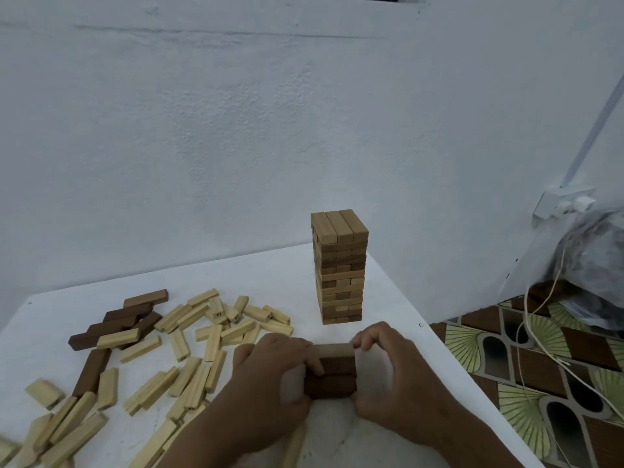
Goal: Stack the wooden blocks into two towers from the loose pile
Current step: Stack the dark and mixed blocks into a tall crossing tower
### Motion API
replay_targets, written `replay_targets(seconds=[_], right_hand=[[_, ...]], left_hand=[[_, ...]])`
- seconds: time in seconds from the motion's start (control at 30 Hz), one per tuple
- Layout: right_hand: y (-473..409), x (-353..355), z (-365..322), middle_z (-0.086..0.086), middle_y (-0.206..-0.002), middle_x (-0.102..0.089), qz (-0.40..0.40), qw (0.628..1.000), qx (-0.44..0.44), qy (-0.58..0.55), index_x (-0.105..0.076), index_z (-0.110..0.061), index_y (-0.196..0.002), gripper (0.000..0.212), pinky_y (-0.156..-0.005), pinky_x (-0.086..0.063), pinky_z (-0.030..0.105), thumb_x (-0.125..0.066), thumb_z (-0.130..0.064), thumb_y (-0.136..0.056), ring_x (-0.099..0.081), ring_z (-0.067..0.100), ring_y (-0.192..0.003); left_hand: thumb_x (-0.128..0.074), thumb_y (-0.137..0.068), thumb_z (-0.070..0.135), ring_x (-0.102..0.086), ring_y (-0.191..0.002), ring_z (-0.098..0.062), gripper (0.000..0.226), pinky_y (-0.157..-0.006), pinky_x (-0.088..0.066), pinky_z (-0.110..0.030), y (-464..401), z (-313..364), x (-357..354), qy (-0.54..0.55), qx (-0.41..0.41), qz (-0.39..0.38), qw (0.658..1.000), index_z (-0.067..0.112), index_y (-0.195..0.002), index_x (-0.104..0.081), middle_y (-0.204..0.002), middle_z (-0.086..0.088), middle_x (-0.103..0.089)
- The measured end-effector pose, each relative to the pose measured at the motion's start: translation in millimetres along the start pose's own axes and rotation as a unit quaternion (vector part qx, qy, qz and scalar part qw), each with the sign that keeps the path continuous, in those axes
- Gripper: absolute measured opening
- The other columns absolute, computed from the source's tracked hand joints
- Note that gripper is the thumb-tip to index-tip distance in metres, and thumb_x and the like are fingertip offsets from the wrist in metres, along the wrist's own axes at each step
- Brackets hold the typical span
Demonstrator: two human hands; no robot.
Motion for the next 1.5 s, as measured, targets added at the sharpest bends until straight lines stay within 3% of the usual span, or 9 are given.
replay_targets(seconds=[0.17, 0.3, 0.47, 0.63, 1.07, 1.2, 1.33, 1.43, 1.5], right_hand=[[-1, 26, -18, -0.026, -0.115, -0.058, 0.052, 0.997, 0.023, -0.046, -0.044, -0.030, -0.107, 0.060, -0.096, -0.037, 0.017, -0.083, -0.028, -0.062, -0.050, 0.002, -0.115], [-15, 52, -34, -0.029, -0.115, -0.058, 0.077, 0.994, 0.030, -0.070, -0.044, -0.023, -0.108, 0.058, -0.092, -0.037, 0.018, -0.084, -0.018, -0.066, -0.049, 0.000, -0.115], [-45, 91, -57, -0.024, -0.116, -0.060, 0.096, 0.990, 0.048, -0.091, -0.042, -0.027, -0.106, 0.055, -0.099, -0.035, 0.025, -0.080, -0.014, -0.069, -0.049, 0.000, -0.120], [-80, 121, -71, -0.015, -0.116, -0.063, 0.091, 0.987, 0.073, -0.112, -0.042, -0.023, -0.103, 0.049, -0.104, -0.035, 0.034, -0.076, -0.006, -0.072, -0.051, 0.007, -0.118], [-142, 123, -54, -0.023, -0.114, -0.063, 0.026, 0.997, 0.025, -0.073, -0.042, -0.035, -0.101, 0.046, -0.102, -0.040, 0.039, -0.072, -0.020, -0.071, -0.050, -0.002, -0.116], [-144, 117, -44, -0.023, -0.115, -0.062, 0.018, 0.997, 0.016, -0.073, -0.043, -0.038, -0.102, 0.044, -0.104, -0.038, 0.039, -0.070, -0.021, -0.073, -0.049, 0.000, -0.120], [-144, 113, -37, -0.026, -0.123, -0.058, 0.005, 0.995, 0.017, -0.095, -0.043, -0.041, -0.111, 0.046, -0.106, -0.034, 0.040, -0.069, -0.028, -0.074, -0.045, 0.002, -0.124], [-142, 108, -37, -0.031, -0.130, -0.046, 0.014, 0.991, 0.004, -0.137, -0.042, -0.050, -0.117, 0.039, -0.107, -0.031, 0.033, -0.059, -0.049, -0.082, -0.039, -0.003, -0.128], [-138, 101, -41, -0.033, -0.137, -0.036, 0.008, 0.986, -0.022, -0.165, -0.037, -0.055, -0.127, 0.038, -0.105, -0.025, 0.027, -0.039, -0.066, -0.090, -0.032, -0.004, -0.130]], left_hand=[[-0.078, -0.073, 0.035, -0.049, -0.112, 0.010, 0.054, -0.094, -0.042, -0.022, 0, 8, 22, 0.135, 0.008, 0.077, 0.988, 0.048, -0.110, -0.042, -0.116, 0.036, -0.054], [-0.077, -0.067, 0.035, -0.055, -0.110, 0.005, 0.057, -0.082, -0.042, -0.011, -11, 24, 47, 0.197, 0.001, 0.120, 0.973, 0.046, -0.107, -0.039, -0.117, 0.035, -0.059], [-0.078, -0.075, 0.019, -0.054, -0.112, 0.009, 0.054, -0.081, -0.042, -0.015, -31, 42, 77, 0.220, -0.023, 0.180, 0.959, 0.043, -0.103, -0.039, -0.119, 0.034, -0.061], [-0.076, -0.081, 0.025, -0.049, -0.114, 0.013, 0.053, -0.092, -0.036, -0.017, -61, 50, 104, 0.235, -0.017, 0.200, 0.951, 0.040, -0.112, -0.037, -0.119, 0.035, -0.061], [-0.074, -0.083, 0.026, -0.049, -0.096, 0.018, 0.060, -0.074, -0.033, -0.008, -105, 38, 100, 0.227, 0.048, 0.194, 0.953, 0.042, -0.122, -0.031, -0.122, 0.023, -0.058], [-0.075, -0.082, 0.031, -0.051, -0.104, 0.007, 0.067, -0.087, -0.034, -0.022, -111, 33, 94, 0.218, 0.051, 0.195, 0.955, 0.048, -0.126, -0.027, -0.127, 0.024, -0.055], [-0.076, -0.079, 0.043, -0.042, -0.129, -0.007, 0.075, -0.106, -0.034, -0.039, -112, 28, 91, 0.209, 0.051, 0.191, 0.958, 0.058, -0.129, -0.023, -0.135, 0.028, -0.049], [-0.072, -0.078, 0.055, -0.028, -0.134, -0.001, 0.081, -0.106, -0.028, -0.032, -107, 30, 89, 0.260, 0.043, 0.170, 0.950, 0.058, -0.138, -0.017, -0.146, 0.027, -0.034], [-0.055, -0.081, 0.065, -0.022, -0.137, -0.001, 0.076, -0.107, -0.023, -0.032, -106, 34, 86, 0.324, 0.056, 0.163, 0.930, 0.054, -0.145, -0.016, -0.155, 0.022, -0.025]])
Point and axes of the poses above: each hand's wrist, its own y-axis away from the middle knuckle, its own x-axis out of the back of the hand, z = x × y, the point moved 1 cm from there along -y, towards the middle knuckle
